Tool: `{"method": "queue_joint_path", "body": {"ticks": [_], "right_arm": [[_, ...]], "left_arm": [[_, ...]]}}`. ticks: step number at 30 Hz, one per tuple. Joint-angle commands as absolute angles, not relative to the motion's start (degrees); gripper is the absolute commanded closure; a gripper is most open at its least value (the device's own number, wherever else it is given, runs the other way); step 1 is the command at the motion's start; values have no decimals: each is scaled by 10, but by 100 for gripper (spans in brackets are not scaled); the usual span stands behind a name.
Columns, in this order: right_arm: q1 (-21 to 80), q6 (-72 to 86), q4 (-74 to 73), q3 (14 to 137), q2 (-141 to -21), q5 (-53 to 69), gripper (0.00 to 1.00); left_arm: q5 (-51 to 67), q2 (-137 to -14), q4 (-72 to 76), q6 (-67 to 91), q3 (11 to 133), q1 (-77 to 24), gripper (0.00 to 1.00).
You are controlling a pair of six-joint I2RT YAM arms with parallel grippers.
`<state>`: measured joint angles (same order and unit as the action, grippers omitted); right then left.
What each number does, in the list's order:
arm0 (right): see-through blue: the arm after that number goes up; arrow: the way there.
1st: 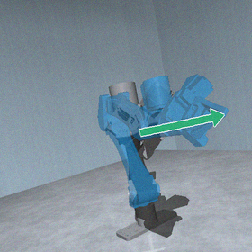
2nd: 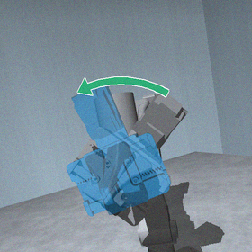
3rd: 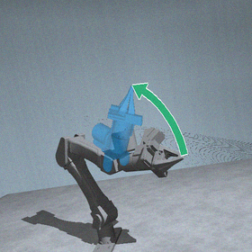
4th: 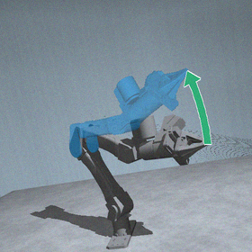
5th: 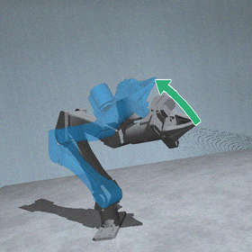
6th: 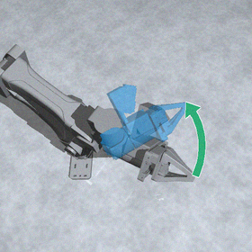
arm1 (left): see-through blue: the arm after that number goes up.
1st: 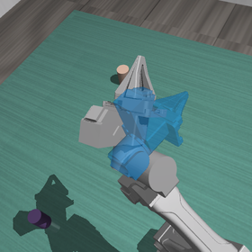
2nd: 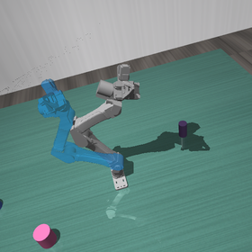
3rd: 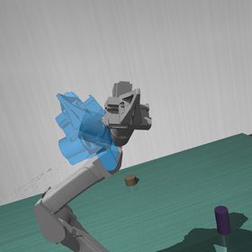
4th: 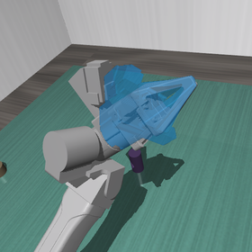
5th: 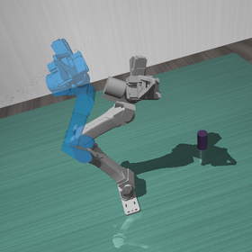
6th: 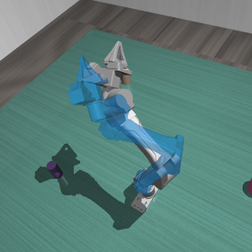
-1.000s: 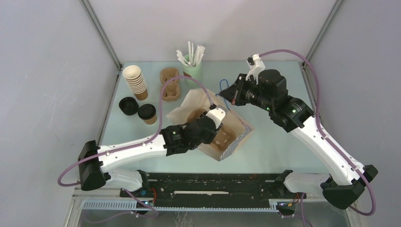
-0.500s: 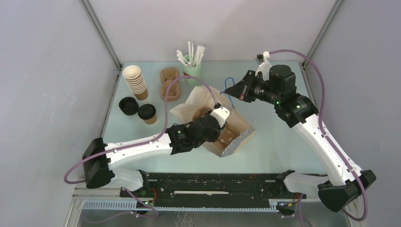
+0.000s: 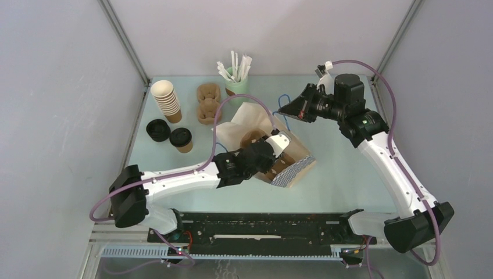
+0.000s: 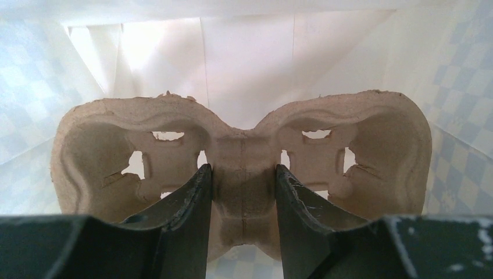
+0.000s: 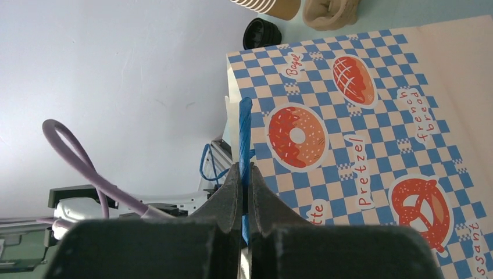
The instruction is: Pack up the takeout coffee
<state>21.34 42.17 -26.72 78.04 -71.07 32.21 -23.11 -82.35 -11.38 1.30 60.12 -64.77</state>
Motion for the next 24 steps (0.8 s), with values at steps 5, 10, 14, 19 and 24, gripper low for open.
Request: {"method": "queue_joint_path", "body": {"ticks": [5, 10, 14, 19, 24], "right_arm": [[174, 422, -242, 781, -728, 410, 100], [166, 411, -246, 781, -741, 440, 100], [156, 408, -243, 781, -755, 467, 100], [139, 397, -246, 782, -766, 494, 100], [131, 387, -249, 787, -772, 506, 100]], "left_arm": [[-146, -829, -53, -31, 622, -619, 68], [-108, -860, -72, -45, 651, -598, 68], [-40, -899, -124, -49, 708, -575, 67], [-8, -923, -182, -50, 755, -557, 66], [10, -926, -206, -45, 766, -555, 66]]}}
